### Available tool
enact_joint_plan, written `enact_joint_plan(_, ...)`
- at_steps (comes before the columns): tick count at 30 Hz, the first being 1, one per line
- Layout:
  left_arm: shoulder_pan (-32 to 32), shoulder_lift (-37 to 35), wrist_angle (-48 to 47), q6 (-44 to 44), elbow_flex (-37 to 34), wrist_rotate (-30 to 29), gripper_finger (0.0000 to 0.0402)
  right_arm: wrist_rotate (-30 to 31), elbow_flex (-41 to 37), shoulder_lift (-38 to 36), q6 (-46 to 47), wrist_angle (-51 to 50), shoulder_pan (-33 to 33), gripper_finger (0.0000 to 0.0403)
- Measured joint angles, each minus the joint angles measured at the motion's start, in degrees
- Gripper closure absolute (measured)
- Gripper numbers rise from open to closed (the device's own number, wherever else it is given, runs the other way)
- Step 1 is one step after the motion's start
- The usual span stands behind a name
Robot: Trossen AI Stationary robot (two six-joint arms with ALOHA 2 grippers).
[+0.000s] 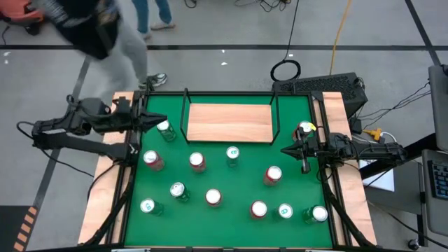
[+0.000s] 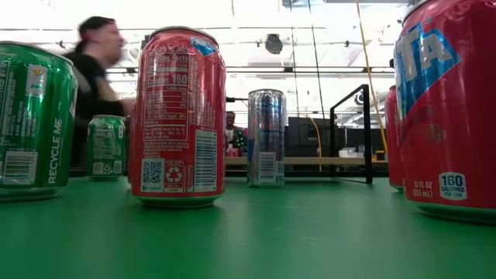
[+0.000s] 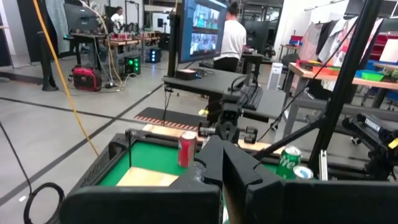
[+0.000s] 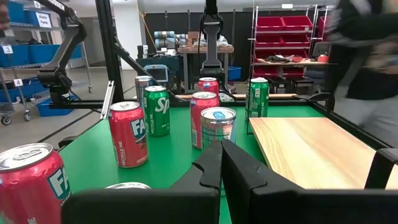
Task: Place canned beverage on shelf
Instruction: Put the red soda can on the shelf
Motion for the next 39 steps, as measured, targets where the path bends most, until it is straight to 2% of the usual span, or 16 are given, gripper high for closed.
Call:
enact_joint_plan(6,0.0,6.66,-0.05,0.07,5.79,0.02,0.0402,-0.02,0.0,0.02,0.0,0.0,-0.02,0.0403)
enact_joint_plan(20,0.0,16.95,0.59,-2.94,10.83,4.56,0.0402,0.01,0.03,0.0,-0.42,0.39,0.0,0.0403)
enact_joint_plan(26,0.0,20.71,0.41,-2.95,14.08,4.98,0.0402,-0.05,2.73,0.18,4.62,-0.67,-0.02,0.0403)
enact_joint_plan(31,0.0,21.99,0.18,-2.57,14.36,4.54,0.0402,-0.13,9.42,1.97,4.91,-1.93,-0.02,0.0403)
enact_joint_plan(39,0.01,22.53,0.47,-1.05,14.43,4.01,0.0402,-0.06,28.58,13.98,4.5,-16.86,-0.02,0.0403)
